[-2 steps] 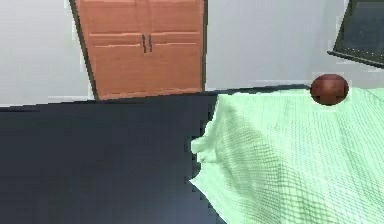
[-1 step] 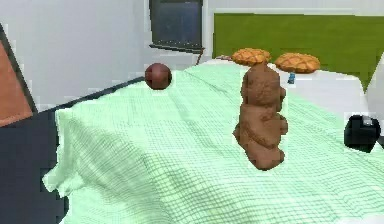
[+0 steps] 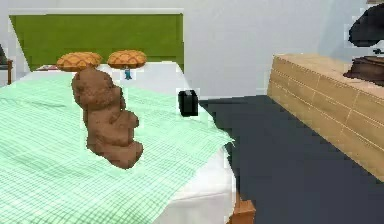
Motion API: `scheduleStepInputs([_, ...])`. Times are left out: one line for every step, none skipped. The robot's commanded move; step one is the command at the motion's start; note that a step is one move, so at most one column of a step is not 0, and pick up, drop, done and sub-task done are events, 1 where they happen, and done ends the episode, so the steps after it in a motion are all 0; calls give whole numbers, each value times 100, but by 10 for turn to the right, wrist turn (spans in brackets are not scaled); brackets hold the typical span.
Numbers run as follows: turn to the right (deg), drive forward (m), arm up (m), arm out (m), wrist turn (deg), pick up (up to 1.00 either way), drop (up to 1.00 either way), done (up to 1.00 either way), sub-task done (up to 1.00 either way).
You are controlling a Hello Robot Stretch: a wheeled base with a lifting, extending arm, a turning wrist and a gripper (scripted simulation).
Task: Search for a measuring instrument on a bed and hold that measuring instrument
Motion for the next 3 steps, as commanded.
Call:
scheduleStepInputs([390, 0, 0, 0, 0, 0, 0, 0, 0])
scheduleStepInputs([0, 85, 0, 0, 0, 0, 0, 0, 0])
scheduleStepInputs([-450, 0, 0, 0, 0, 0, 0, 0, 0])
